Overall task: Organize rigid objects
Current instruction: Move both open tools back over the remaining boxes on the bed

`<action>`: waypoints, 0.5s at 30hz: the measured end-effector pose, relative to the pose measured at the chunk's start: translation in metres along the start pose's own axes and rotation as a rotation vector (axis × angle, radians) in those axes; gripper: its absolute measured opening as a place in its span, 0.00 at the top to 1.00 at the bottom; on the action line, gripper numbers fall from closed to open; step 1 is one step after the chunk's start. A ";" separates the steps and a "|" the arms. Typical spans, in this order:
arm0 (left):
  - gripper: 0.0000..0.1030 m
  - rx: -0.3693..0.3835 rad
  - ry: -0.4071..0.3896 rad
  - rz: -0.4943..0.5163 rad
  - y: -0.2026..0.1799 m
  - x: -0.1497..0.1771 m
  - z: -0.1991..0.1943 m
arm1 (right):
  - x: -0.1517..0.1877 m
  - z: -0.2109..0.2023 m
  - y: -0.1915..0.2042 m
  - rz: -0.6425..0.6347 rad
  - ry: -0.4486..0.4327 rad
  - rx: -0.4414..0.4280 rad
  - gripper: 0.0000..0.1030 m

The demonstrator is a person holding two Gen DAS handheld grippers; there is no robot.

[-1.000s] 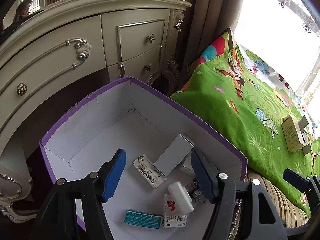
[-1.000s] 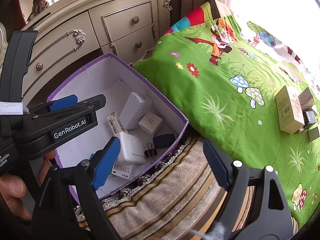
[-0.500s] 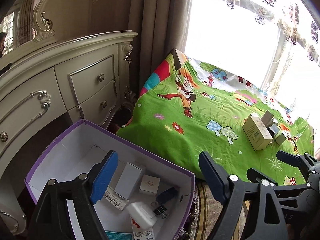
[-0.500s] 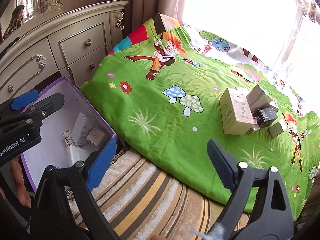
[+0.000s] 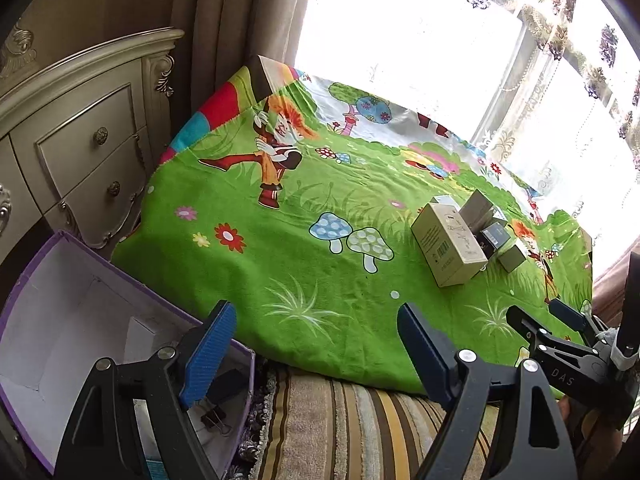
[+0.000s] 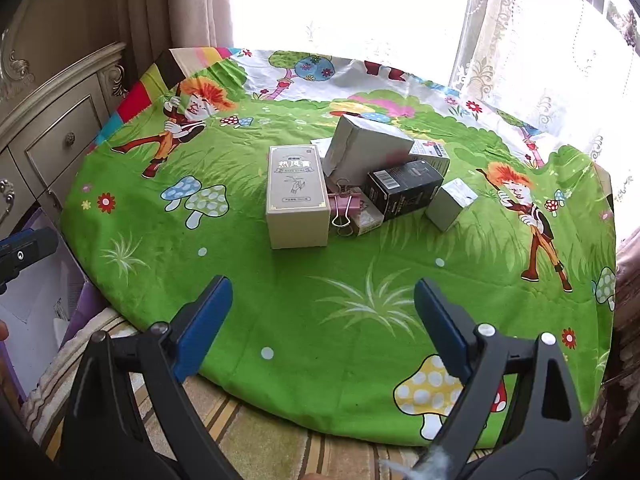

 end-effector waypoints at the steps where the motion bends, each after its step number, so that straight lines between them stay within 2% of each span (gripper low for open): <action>1: 0.19 0.007 0.004 0.008 -0.007 -0.003 0.003 | -0.002 0.001 -0.007 0.014 -0.008 0.011 0.09; 4: 0.19 0.033 0.011 0.024 -0.027 -0.011 0.012 | -0.008 0.007 -0.028 0.053 -0.026 0.064 0.09; 11: 0.19 0.083 0.029 0.037 -0.072 -0.033 0.035 | -0.008 0.023 -0.077 0.265 0.010 0.085 0.09; 15: 0.19 0.106 0.042 0.042 -0.097 -0.044 0.051 | -0.010 0.025 -0.103 0.364 -0.011 0.112 0.09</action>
Point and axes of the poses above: each gripper's, at about its wrist camera, not at the fingertips, and z roughly the way its jaws point, y to its left, x to its underside, the point moved 10 cm from there along z, roughly the way its jaws point, and after that the axes turned 13 degrees about z, right-handed, at the moved point
